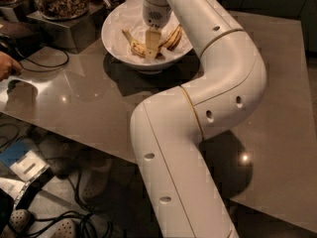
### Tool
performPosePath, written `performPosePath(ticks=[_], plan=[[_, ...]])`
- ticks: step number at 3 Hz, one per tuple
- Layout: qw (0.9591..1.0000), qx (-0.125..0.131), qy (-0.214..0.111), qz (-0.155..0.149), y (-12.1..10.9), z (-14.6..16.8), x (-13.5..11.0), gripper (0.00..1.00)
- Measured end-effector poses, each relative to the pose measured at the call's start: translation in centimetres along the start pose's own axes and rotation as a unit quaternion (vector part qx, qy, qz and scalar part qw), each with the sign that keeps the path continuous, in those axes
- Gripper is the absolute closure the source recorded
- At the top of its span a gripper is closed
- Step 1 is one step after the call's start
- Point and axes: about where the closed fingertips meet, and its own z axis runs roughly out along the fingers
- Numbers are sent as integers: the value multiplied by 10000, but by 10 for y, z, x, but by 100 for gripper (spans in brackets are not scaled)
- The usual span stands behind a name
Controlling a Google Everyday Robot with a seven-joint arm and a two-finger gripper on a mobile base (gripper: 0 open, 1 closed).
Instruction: Pick banana from white bowl
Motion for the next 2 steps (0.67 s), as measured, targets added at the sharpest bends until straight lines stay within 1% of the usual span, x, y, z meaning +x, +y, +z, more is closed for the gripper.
performPosePath(ticks=[2], plan=[[9999, -96, 37, -52, 2, 8, 0, 33]])
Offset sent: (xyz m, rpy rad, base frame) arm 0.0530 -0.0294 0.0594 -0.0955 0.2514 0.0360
